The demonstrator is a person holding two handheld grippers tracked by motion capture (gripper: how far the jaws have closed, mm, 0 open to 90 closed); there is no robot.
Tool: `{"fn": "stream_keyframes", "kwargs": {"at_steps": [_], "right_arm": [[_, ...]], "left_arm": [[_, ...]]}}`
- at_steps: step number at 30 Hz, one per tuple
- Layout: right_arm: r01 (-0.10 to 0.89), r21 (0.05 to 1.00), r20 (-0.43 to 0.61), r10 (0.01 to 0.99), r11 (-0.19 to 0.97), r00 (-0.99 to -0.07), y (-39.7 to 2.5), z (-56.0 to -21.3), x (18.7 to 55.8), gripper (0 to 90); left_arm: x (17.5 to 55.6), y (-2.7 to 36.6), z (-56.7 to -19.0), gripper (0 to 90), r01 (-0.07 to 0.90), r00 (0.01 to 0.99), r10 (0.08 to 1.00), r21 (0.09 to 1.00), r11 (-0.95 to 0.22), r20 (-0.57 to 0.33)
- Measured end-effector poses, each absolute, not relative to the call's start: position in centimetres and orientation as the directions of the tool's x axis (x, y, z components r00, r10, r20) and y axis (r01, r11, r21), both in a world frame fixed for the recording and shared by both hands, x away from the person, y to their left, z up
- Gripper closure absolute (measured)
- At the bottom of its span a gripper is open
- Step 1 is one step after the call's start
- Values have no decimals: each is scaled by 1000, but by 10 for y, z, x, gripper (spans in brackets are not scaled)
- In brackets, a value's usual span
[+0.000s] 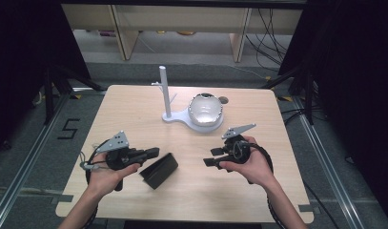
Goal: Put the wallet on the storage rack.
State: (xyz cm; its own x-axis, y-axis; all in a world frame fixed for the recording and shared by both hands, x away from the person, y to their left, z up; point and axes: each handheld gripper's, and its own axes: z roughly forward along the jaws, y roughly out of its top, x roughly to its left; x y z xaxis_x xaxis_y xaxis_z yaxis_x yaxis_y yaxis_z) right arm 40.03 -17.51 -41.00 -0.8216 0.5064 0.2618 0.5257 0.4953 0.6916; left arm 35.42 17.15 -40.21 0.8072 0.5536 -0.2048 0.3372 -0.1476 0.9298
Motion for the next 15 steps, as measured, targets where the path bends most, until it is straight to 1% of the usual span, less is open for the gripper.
{"fn": "stream_keyframes", "kwargs": {"at_steps": [1,2,3,5,8,11,12,13,14,15], "right_arm": [[511,701,260,488,497,-833,-171,-409,402,431],[506,690,258,476,518,-840,-168,-407,405,428],[499,684,243,479,532,-844,-162,-405,408,429],[502,685,257,470,529,-845,-159,-407,408,426],[511,677,265,472,530,-841,-161,-416,408,426],[526,665,280,476,530,-834,-164,-422,406,426],[527,662,276,480,533,-833,-167,-427,406,426],[527,662,276,480,533,-833,-167,-427,406,426],[528,665,276,484,528,-831,-167,-428,405,426],[529,665,281,479,528,-832,-168,-429,405,426]], "left_arm": [[356,168,-401,900,336,811,551,928,-160,-198],[358,166,-403,900,342,813,545,926,-159,-206],[362,163,-409,900,363,813,545,911,-195,-207],[364,162,-414,899,378,816,536,901,-211,-216],[359,162,-423,889,379,797,563,907,-185,-218],[356,161,-421,756,366,805,560,906,-214,-193],[355,158,-420,703,387,816,543,886,-254,-200],[355,158,-420,648,387,816,543,886,-254,-200],[356,156,-420,648,407,812,542,875,-263,-216],[359,153,-422,588,430,808,545,857,-284,-225]]}}
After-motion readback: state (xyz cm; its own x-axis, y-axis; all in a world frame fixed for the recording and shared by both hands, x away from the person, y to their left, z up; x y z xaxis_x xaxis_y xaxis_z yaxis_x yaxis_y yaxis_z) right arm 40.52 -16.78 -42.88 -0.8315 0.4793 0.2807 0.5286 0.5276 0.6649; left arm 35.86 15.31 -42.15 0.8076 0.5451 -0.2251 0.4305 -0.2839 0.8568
